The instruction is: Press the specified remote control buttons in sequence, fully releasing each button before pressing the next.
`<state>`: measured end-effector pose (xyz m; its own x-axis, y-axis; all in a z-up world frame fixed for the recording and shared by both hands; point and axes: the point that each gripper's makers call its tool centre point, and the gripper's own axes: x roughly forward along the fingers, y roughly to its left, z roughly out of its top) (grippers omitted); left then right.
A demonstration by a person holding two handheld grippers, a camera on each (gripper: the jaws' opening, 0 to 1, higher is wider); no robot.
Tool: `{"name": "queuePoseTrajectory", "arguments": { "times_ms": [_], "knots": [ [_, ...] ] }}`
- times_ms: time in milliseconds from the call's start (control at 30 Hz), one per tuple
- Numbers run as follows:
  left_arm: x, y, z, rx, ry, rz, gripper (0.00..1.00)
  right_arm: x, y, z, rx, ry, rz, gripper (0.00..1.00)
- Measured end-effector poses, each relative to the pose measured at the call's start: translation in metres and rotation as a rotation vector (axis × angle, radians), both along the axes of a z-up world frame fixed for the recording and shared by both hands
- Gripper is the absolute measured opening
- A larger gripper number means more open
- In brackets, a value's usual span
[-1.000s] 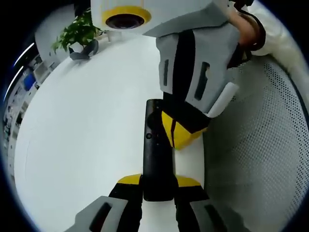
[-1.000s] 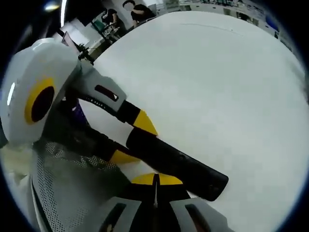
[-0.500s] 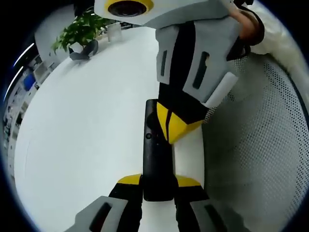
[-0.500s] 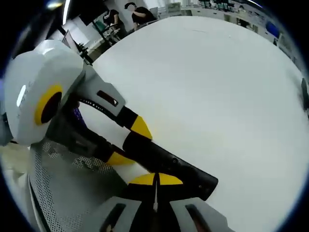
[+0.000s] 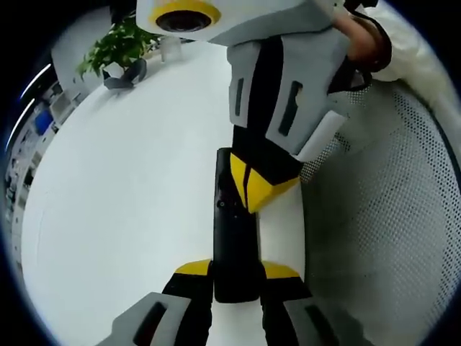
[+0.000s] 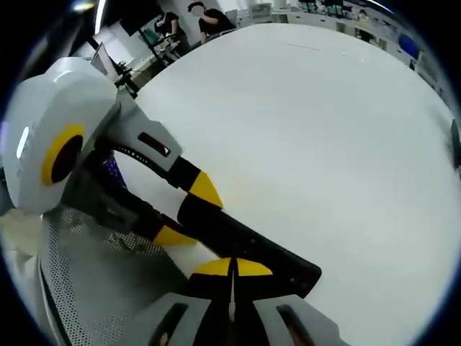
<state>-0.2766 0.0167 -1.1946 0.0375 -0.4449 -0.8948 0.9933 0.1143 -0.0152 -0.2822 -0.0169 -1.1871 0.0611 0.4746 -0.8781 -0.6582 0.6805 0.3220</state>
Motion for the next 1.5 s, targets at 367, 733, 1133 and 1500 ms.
{"name": "queuePoseTrajectory", "arguments": {
  "times_ms": [367, 733, 1133, 1500],
  "knots": [
    [-0.001, 0.0, 0.0, -0.017, -0.005, 0.004, 0.23, 0.005, 0.004, 0.006, 0.033, -0.018, -0.024, 0.0],
    [-0.001, 0.0, 0.0, -0.034, -0.011, -0.002, 0.23, 0.012, 0.021, 0.01, 0.079, -0.018, -0.005, 0.0],
    [-0.001, 0.0, 0.0, -0.061, -0.013, -0.001, 0.23, 0.012, 0.016, 0.005, 0.049, -0.023, 0.01, 0.0],
    [-0.001, 0.0, 0.0, -0.062, -0.014, 0.003, 0.23, 0.013, 0.016, 0.005, 0.078, -0.003, -0.019, 0.0]
  ]
}}
